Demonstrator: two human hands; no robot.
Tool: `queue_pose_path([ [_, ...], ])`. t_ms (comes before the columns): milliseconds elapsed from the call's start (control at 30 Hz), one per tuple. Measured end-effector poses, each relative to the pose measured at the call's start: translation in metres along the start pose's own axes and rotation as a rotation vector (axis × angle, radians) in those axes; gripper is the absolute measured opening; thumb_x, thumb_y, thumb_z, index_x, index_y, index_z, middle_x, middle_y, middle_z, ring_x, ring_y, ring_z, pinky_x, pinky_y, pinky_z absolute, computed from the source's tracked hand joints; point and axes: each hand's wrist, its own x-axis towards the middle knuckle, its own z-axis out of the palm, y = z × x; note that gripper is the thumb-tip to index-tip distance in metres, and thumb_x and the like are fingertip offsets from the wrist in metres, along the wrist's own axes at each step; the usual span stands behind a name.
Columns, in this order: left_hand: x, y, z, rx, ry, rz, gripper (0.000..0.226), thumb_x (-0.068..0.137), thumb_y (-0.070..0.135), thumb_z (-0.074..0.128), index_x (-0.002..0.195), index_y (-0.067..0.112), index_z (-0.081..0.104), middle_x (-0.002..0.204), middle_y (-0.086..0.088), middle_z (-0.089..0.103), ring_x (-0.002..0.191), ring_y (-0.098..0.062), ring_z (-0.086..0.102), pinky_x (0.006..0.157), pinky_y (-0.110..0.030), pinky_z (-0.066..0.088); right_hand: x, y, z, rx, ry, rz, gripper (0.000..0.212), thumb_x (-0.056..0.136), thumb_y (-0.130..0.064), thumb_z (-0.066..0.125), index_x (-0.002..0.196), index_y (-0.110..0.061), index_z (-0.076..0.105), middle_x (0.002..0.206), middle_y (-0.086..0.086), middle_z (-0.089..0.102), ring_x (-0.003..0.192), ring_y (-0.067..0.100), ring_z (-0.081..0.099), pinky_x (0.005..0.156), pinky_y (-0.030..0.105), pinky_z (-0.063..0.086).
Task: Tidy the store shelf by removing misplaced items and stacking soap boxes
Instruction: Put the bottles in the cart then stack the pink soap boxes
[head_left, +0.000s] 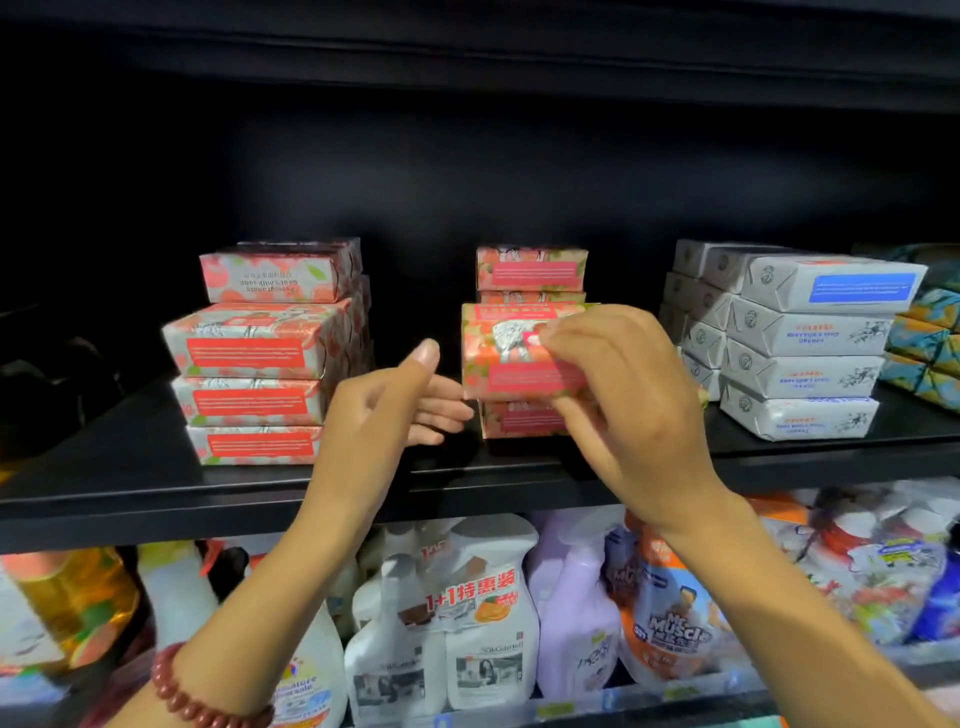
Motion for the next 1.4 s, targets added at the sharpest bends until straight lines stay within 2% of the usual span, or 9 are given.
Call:
queue_pose_path([
  [133,0.004,0.015,0.003,-0.07,-0.155,-0.109,0.043,0.063,0.058,0.064,0.076,0.02,0.077,0.077,-0.012,0.073,0.068,-0.019,0.071,0.053,-0.018,0.05,0.004,-0.012,0.006,-0.005,0.127,-0.161,0.013,0.091,-0.006,0.059,0.103,0.001,0.06,0.095,0.02,0.066,0.094,0.03,0.055,0.075,0.04,0.05],
  [267,0.0,0.018,0.004,-0.237,-0.17,-0.109,0.019,0.075,0.027,0.073,0.074,0.009,0.076,0.077,-0.012,0.073,0.07,-0.019,0.07,0.062,-0.022,0.054,0.001,-0.01,0.006,-0.022,0.051,-0.159,0.017,0.09,-0.011,0.062,0.104,-0.003,0.059,0.107,0.014,0.059,0.099,0.029,0.054,0.08,0.039,0.049],
  [400,-0.002,0.013,0.004,-0.169,-0.105,0.023,0.01,0.077,0.024,0.074,0.074,0.015,0.073,0.085,-0.006,0.074,0.083,-0.016,0.071,0.075,-0.026,0.056,0.006,-0.011,-0.011,0.146,-0.066,0.091,0.047,0.08,-0.027,0.072,0.116,0.0,0.06,0.126,0.013,0.054,0.119,0.024,0.048,0.102,0.033,0.04],
  [500,-0.003,0.01,0.003,-0.09,-0.101,0.094,0.024,0.076,0.023,0.075,0.097,0.012,0.072,0.093,0.001,0.075,0.089,-0.012,0.07,0.072,-0.018,0.053,0.014,-0.01,-0.02,0.314,-0.133,0.396,0.074,0.075,-0.042,0.071,0.136,-0.01,0.045,0.136,-0.002,0.046,0.127,0.006,0.043,0.104,0.022,0.037],
  [633,-0.003,0.005,0.003,-0.058,-0.174,0.234,0.036,0.073,0.017,0.075,0.108,0.016,0.067,0.105,0.004,0.072,0.101,-0.011,0.067,0.08,-0.018,0.051,0.021,-0.004,-0.025,0.494,-0.235,0.476,0.069,0.071,-0.03,0.078,0.132,-0.021,0.049,0.119,-0.023,0.05,0.11,-0.015,0.047,0.086,0.001,0.036],
  [933,-0.004,0.001,0.008,-0.191,-0.202,0.113,0.071,0.051,0.055,0.084,0.11,0.021,0.064,0.109,0.0,0.07,0.106,-0.017,0.065,0.085,-0.028,0.054,0.008,-0.007,-0.025,0.302,-0.058,0.253,0.038,0.064,0.0,0.071,0.101,-0.007,0.065,0.102,-0.007,0.057,0.099,0.003,0.054,0.086,0.01,0.039],
  [1100,-0.006,0.006,0.012,-0.118,-0.17,0.124,0.061,0.049,0.032,0.081,0.106,0.019,0.065,0.097,0.006,0.073,0.09,-0.01,0.069,0.07,-0.019,0.053,-0.003,-0.01,-0.019,0.286,-0.056,0.178,0.042,0.061,0.016,0.068,0.099,-0.002,0.062,0.105,0.005,0.061,0.102,0.019,0.057,0.087,0.027,0.046],
  [1267,-0.014,0.007,0.013,-0.048,-0.173,0.292,0.067,0.049,0.006,0.086,0.109,0.008,0.059,0.101,0.007,0.07,0.095,-0.007,0.067,0.073,-0.014,0.051,-0.01,0.001,-0.022,0.376,-0.327,0.316,0.08,0.066,-0.026,0.08,0.136,-0.012,0.044,0.14,-0.002,0.043,0.131,0.008,0.039,0.107,0.017,0.031],
  [1400,-0.015,0.003,0.012,-0.007,-0.197,0.401,0.067,0.053,0.016,0.084,0.114,0.01,0.055,0.111,-0.002,0.064,0.107,-0.018,0.062,0.085,-0.023,0.051,-0.004,-0.002,-0.036,0.57,-0.504,0.538,0.108,0.051,-0.05,0.08,0.143,-0.034,0.026,0.132,-0.025,0.043,0.12,-0.011,0.042,0.097,0.004,0.032],
])
